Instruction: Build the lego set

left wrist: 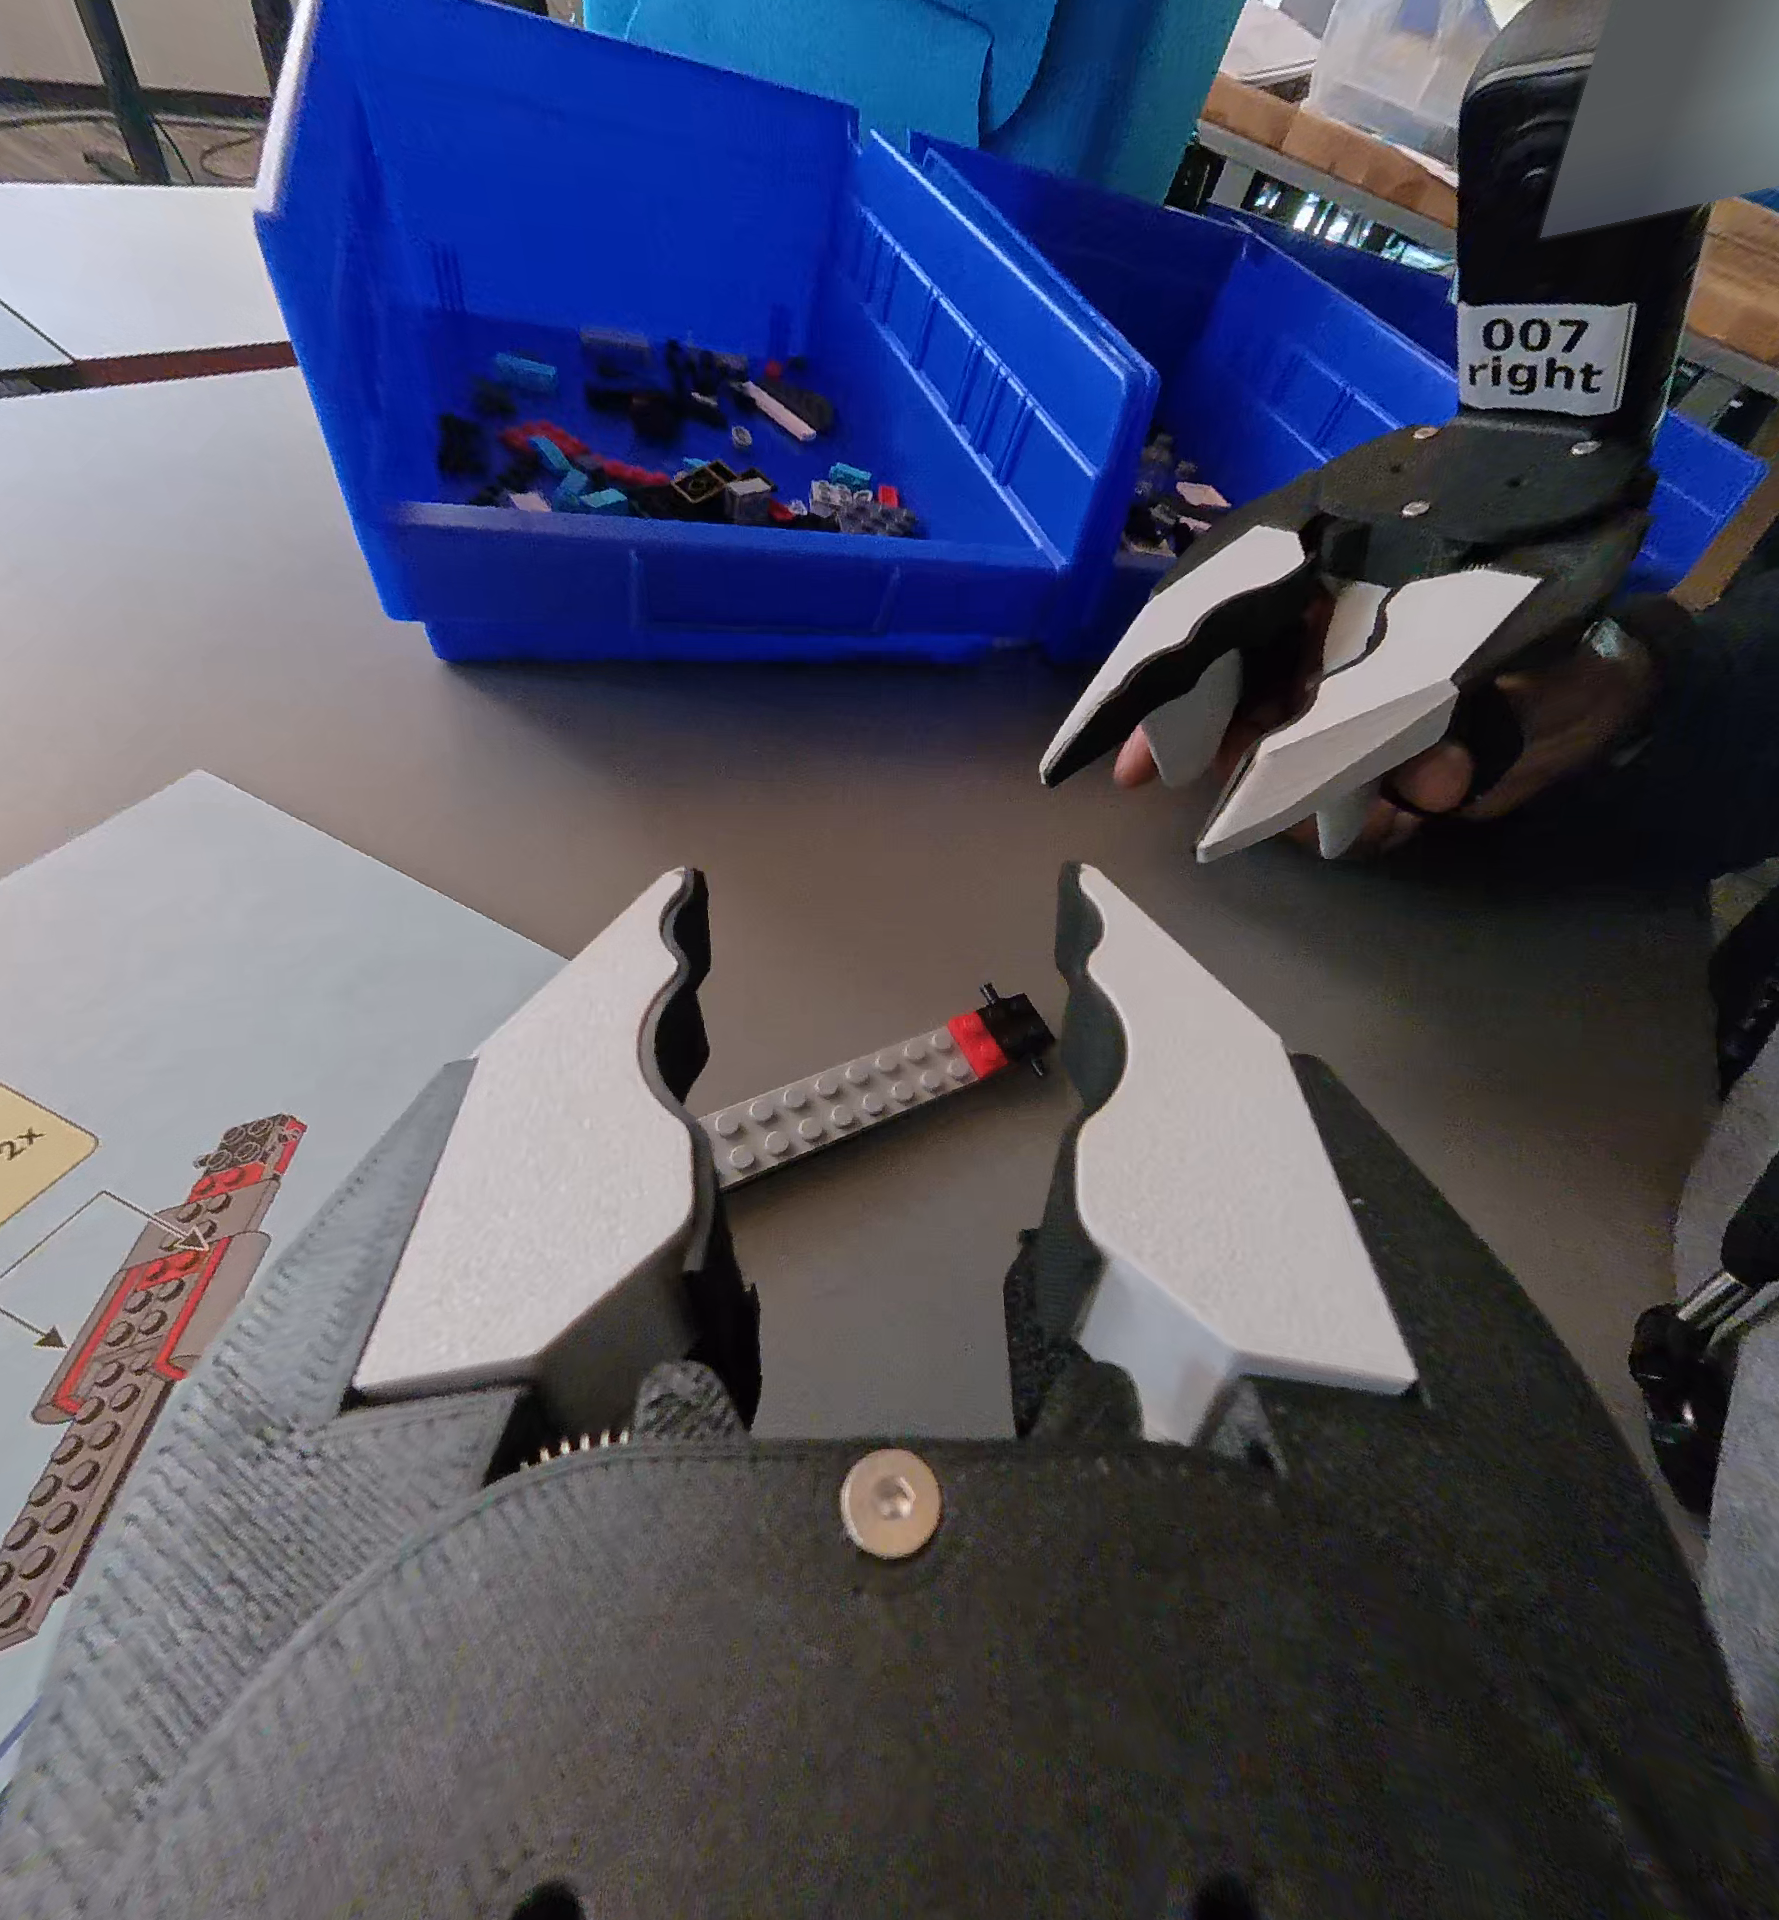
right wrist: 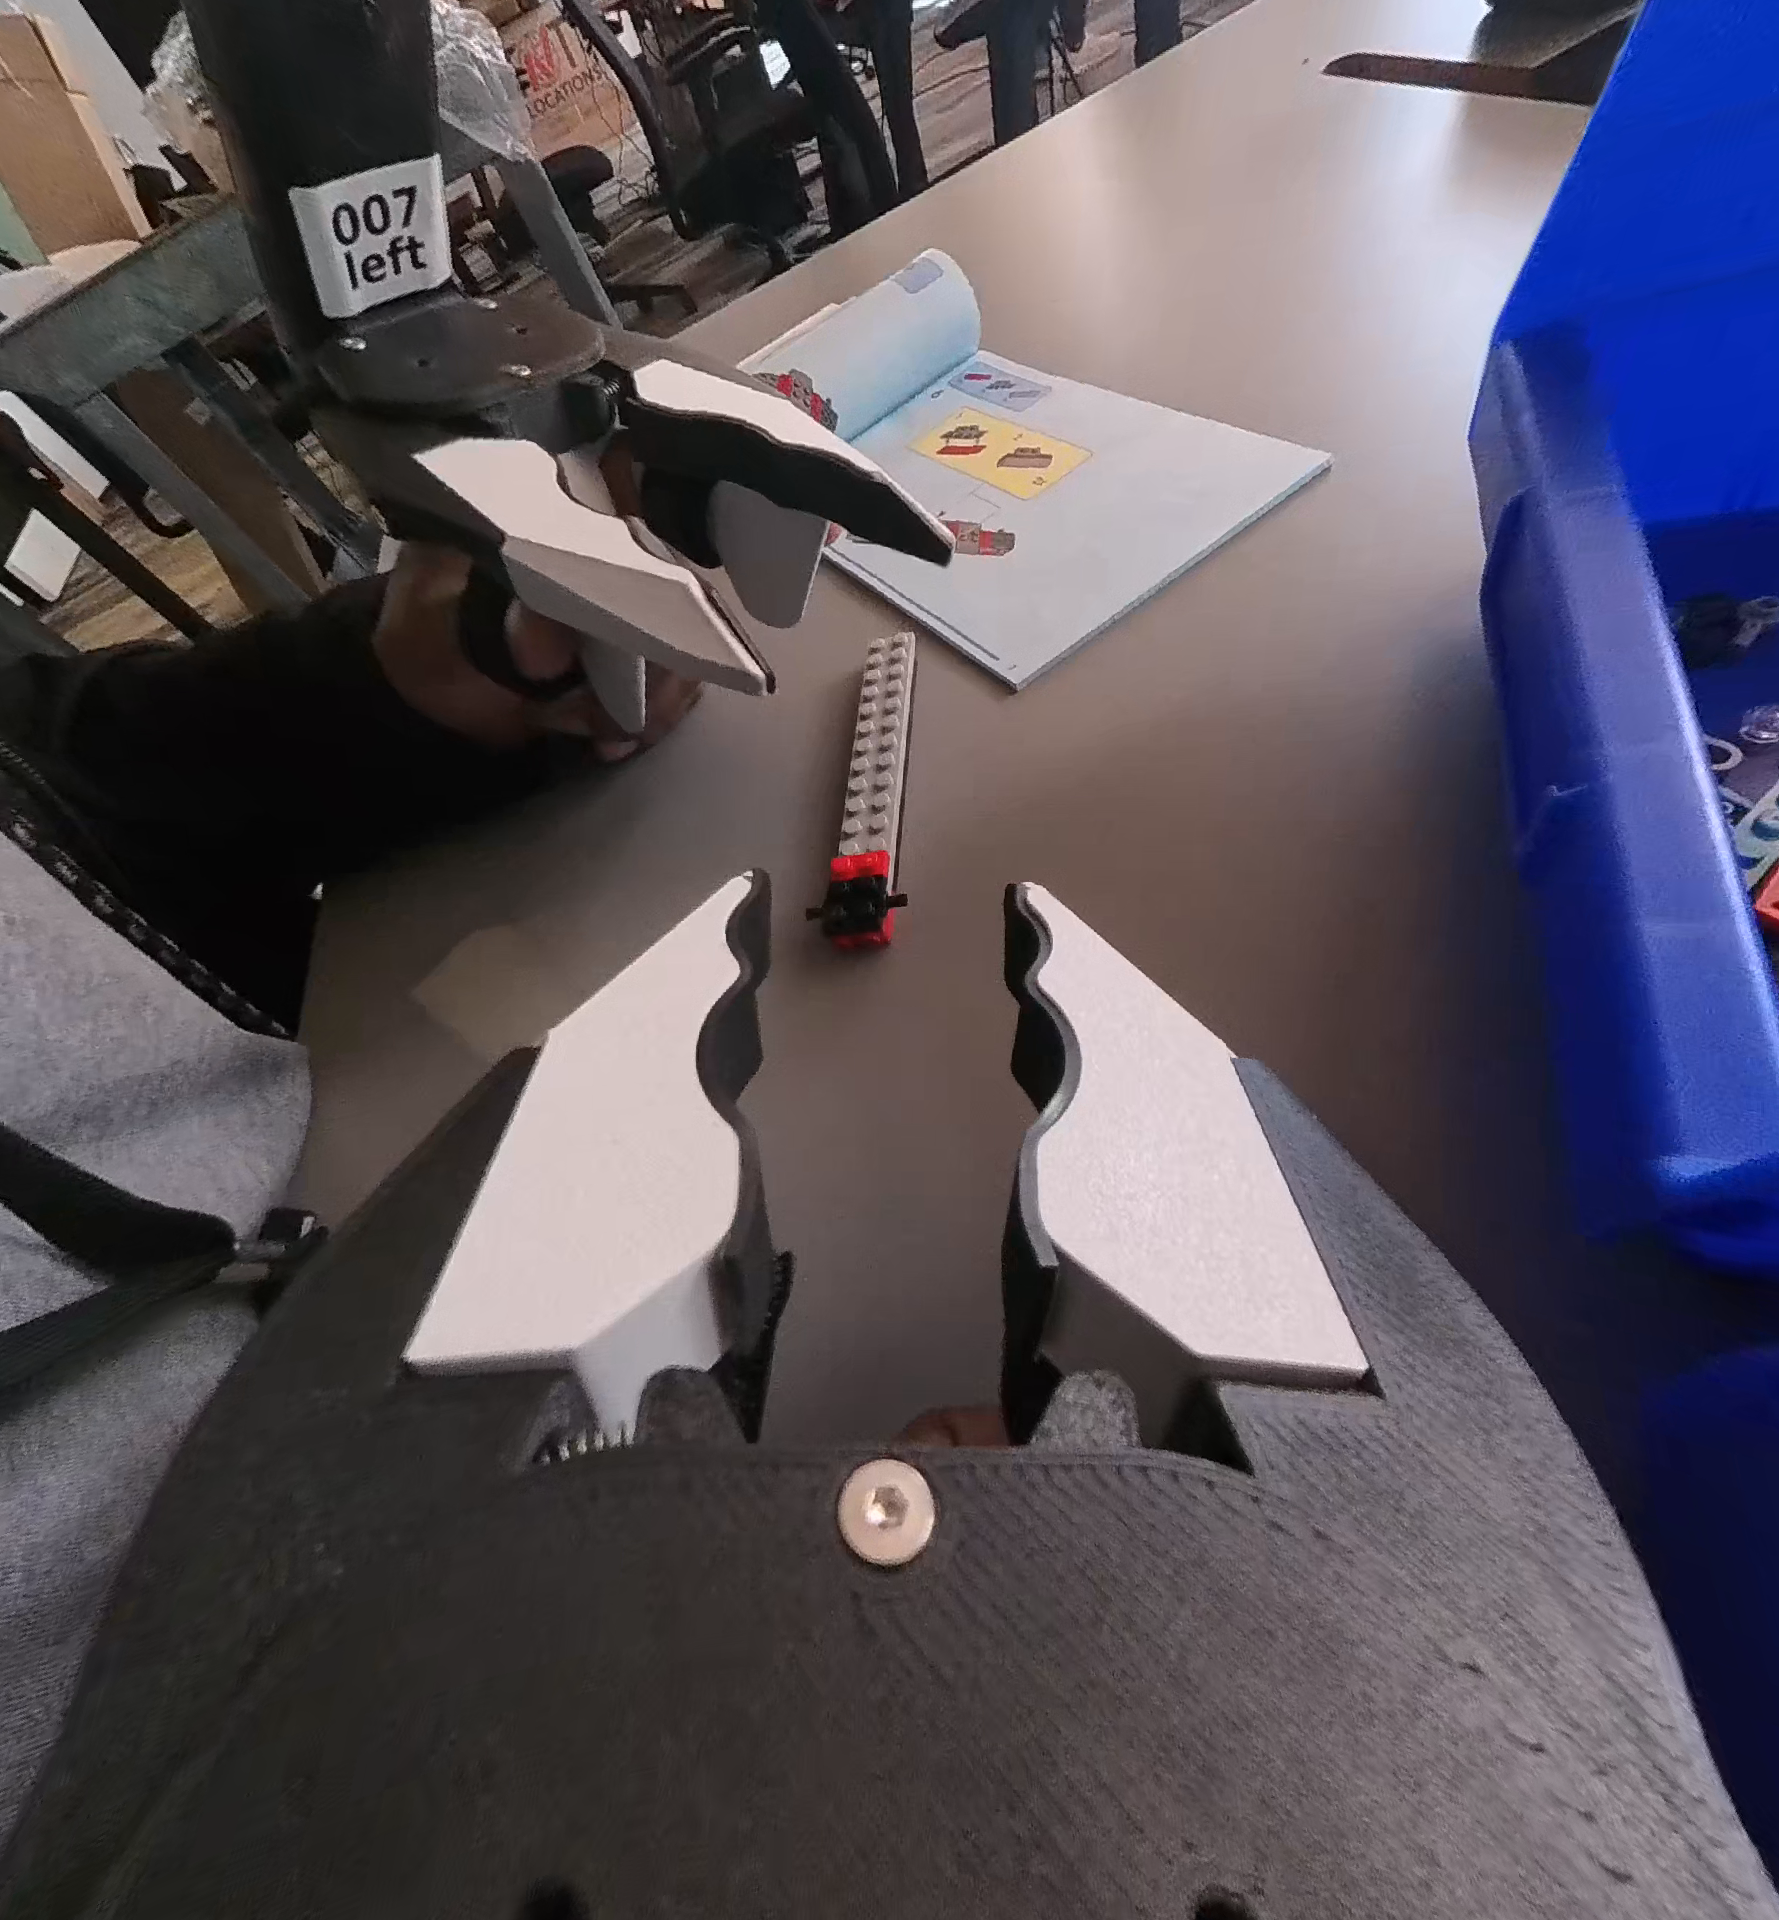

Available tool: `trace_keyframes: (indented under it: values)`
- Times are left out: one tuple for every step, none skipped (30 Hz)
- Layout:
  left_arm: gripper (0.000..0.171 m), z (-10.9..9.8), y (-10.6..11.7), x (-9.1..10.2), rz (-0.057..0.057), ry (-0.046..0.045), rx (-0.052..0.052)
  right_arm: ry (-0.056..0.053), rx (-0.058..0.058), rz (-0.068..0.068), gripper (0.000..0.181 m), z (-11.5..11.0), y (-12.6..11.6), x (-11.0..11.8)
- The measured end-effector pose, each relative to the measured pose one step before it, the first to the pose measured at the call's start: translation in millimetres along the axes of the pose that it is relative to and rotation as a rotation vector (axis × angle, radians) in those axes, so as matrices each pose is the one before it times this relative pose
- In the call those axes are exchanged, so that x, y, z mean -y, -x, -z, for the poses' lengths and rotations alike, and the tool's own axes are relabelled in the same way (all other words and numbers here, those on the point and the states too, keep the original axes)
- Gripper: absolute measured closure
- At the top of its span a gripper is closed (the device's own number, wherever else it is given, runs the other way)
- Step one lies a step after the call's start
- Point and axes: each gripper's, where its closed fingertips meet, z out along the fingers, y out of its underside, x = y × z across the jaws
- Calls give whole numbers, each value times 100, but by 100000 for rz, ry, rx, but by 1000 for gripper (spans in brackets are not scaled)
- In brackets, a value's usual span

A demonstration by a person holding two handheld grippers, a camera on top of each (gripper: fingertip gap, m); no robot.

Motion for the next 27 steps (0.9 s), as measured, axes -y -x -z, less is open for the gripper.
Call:
trace_keyframes:
  values:
    - [105, -31, -31, -32, -141, 229, -129, 180, -130, 375, 133, -27, 21, -21]
    - [105, 14, -2, -1, 228, -45, -181, 129, -120, 219, 133, -11, 9, -13]
    - [106, 45, 38, 57, 537, -404, -213, 43, -41, 53, 133, -13, 2, -3]
    - [106, 64, 29, 71, 657, -625, -319, -47, 3, -117, 134, 0, -21, 4]
    - [106, 52, 52, 76, 748, -567, -283, -104, -24, -289, 134, -5, -34, 20]
    - [107, 34, 5, 38, 499, -298, -365, -172, 3, -409, 134, -35, -46, 50]
    - [107, 31, -26, 18, 233, -220, -416, -55, 73, -438, 134, -69, -44, 43]
    - [107, 42, -20, 46, 79, -376, -236, 79, 103, -335, 134, -92, -24, 30]
    - [107, 49, -23, 50, -32, -463, -201, -36, 49, -188, 134, -70, -14, 35]
    - [107, 26, -11, 45, 86, -306, -188, -19, -11, -13, 134, -60, -3, 28]
    - [107, 7, 1, 16, 330, -76, -301, 187, -67, 44, 134, -45, -10, -14]
    - [107, 1, 3, -4, 488, -17, -381, 134, -10, 71, 134, -28, 9, -9]
    - [107, 25, 7, 29, 416, -189, -345, -118, -78, 58, 134, 4, -13, 10]
    - [107, 31, -9, 37, 168, -327, -170, -229, -87, 18, 134, 29, -1, 31]
    - [107, 23, 1, 21, 3, -233, -12, -268, -20, -25, 134, 26, -5, 31]
    - [107, -6, -7, -5, -49, 24, 9, -277, 60, -135, 134, 34, -9, 26]
    - [107, -20, 1, -26, -21, 187, -24, -344, 122, -228, 134, 33, -7, 39]
    - [107, -14, -9, -19, 15, 102, -33, -496, 160, -221, 134, 63, -14, 60]
    - [107, 2, 5, 12, 50, -76, -28, -568, 235, -233, 134, 63, 6, 66]
    - [107, -7, 10, -3, 108, 3, -24, -611, 265, -341, 134, 77, -10, 65]
    - [107, -19, 23, -27, 191, 194, -3, -601, 197, -510, 134, 64, -30, 79]
    - [107, -30, 13, -39, 181, 303, -38, -363, 289, -613, 134, 44, -28, 45]
    - [107, -32, 9, -34, 155, 270, -75, -155, 484, -559, 134, 13, -1, 21]
    - [107, -28, 12, -26, 241, 229, -97, -189, 478, -475, 134, 28, -2, 30]
    - [107, -29, 13, -39, 295, 283, -149, -248, 402, -389, 134, 25, 2, 30]
    - [107, -34, -4, -30, 151, 244, -175, -235, 247, -282, 134, 30, -3, 28]
    - [107, -15, -2, -19, -55, 180, 17, -141, 107, -168, 134, 16, -6, 13]
